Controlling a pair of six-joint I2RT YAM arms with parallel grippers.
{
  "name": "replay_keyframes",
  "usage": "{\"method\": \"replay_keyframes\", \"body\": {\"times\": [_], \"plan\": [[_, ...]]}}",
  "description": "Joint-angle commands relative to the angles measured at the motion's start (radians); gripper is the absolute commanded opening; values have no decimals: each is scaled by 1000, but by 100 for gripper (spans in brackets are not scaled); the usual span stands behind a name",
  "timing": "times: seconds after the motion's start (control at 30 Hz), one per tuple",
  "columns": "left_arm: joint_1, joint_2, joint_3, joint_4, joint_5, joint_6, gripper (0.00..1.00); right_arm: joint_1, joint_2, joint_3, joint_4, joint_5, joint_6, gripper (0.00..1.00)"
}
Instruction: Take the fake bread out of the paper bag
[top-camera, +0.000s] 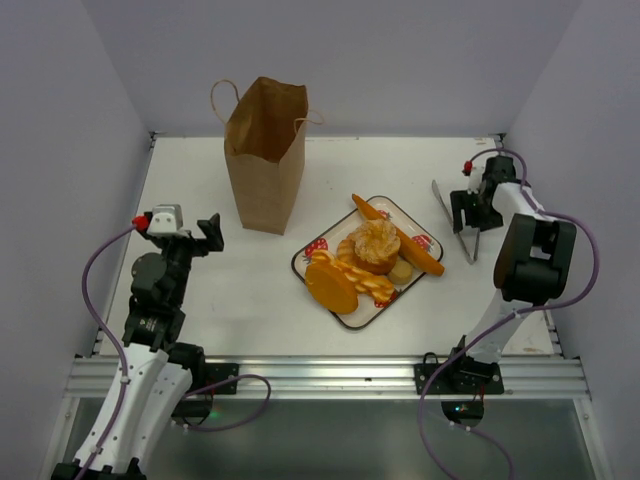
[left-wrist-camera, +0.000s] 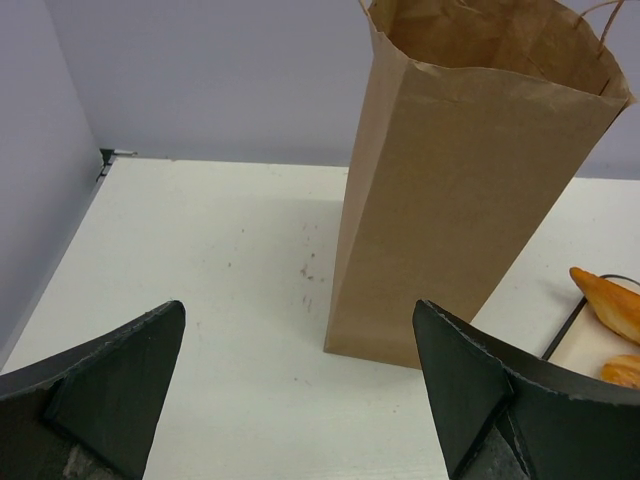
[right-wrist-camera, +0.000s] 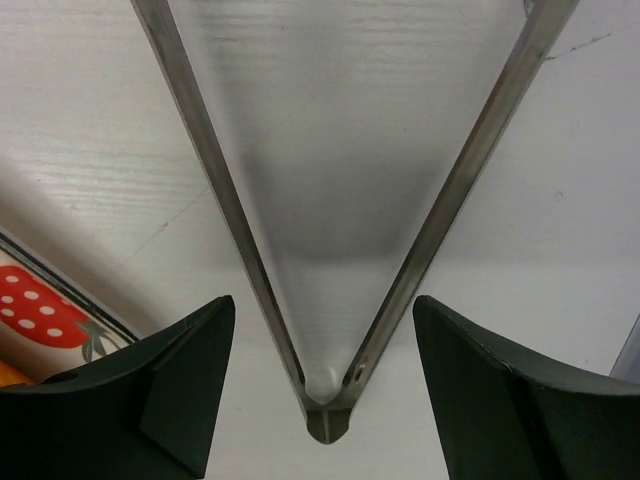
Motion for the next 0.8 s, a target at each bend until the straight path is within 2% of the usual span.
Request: {"method": "replay_keyframes", "body": {"times": [0.0, 0.07, 0.27, 0.5, 0.77], "plan": [[-10, -13, -14, 26, -27, 33, 100, -3, -103, 6, -18, -36, -3, 77], [-11, -11, -14, 27, -28, 33, 100, -3, -147, 11, -33, -36, 0, 99], [-16, -13, -15, 27, -31, 36, 100, -3, -299, -4, -55, -13, 20, 99], [-17, -2, -18, 32, -28, 36, 100, -3, -530, -61, -50, -8, 164, 99], [-19, 18, -25, 35, -28, 38, 100, -3, -741, -193, 8, -42, 163, 99]]}}
